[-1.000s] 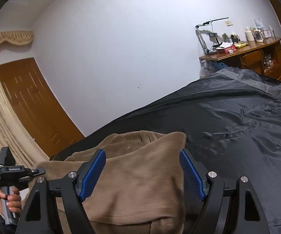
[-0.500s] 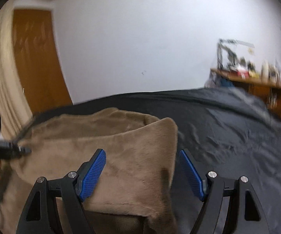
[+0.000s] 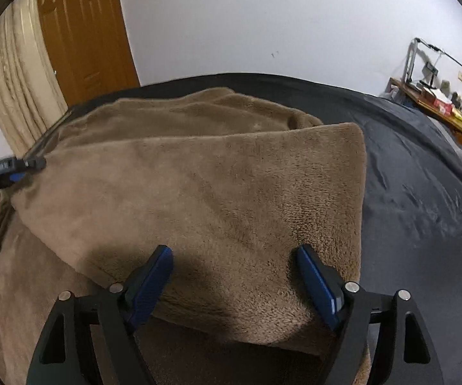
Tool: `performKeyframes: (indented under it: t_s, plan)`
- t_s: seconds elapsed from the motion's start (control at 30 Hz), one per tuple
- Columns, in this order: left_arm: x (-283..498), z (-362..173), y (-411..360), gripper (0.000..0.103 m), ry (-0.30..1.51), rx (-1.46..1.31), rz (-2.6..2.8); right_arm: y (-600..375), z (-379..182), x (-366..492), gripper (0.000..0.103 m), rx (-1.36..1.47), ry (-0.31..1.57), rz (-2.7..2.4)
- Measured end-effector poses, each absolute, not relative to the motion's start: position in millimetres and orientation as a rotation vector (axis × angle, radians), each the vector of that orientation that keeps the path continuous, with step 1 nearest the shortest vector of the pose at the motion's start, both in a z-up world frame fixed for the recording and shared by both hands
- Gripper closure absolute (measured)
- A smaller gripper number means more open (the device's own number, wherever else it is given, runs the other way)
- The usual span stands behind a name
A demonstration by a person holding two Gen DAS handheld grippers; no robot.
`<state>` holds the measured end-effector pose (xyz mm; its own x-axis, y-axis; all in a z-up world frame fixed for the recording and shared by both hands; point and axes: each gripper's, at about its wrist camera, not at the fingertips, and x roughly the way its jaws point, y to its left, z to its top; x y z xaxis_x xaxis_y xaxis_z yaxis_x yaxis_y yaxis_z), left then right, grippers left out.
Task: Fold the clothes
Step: 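Grasp the sleeve cuff with the left gripper while the right gripper releases it, then lay the sleeve flat across the fleece with the left gripper and open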
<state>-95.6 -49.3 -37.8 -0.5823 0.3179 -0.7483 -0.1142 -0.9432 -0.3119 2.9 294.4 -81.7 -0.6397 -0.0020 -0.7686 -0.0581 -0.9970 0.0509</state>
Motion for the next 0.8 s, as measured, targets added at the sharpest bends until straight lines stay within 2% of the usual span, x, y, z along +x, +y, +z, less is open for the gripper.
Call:
performKeyframes:
  t_s: [0.13,0.27,0.33,0.47,0.8]
  plan:
    - [-77.8,-11.6,-52.2,0.031,-0.377,-1.101,2.612,290.5,-84.2,3.2,0.016,-1.337,0.066,2.805]
    - [-57.3,4.3,-35.1,0.023,-0.400,-0.947,2.415,289.3,-84.5,4.8,0.016,-1.340,0.058,2.804]
    - [-57.7,-4.2,-19.8,0.023,-0.404,-0.998,2.268,289.5,-84.6,5.6,0.015,-1.341,0.059,2.805]
    - [-78.1,-44.1,-3.2,0.025,-0.320,-1.291,2.301,288.6,-84.2,5.8,0.015,-1.342,0.058,2.805]
    - [-71.1,-49.4,22.4,0.025,-0.017,-1.241,2.418,288.4,-83.5,2.7,0.015,-1.343,0.051,2.804]
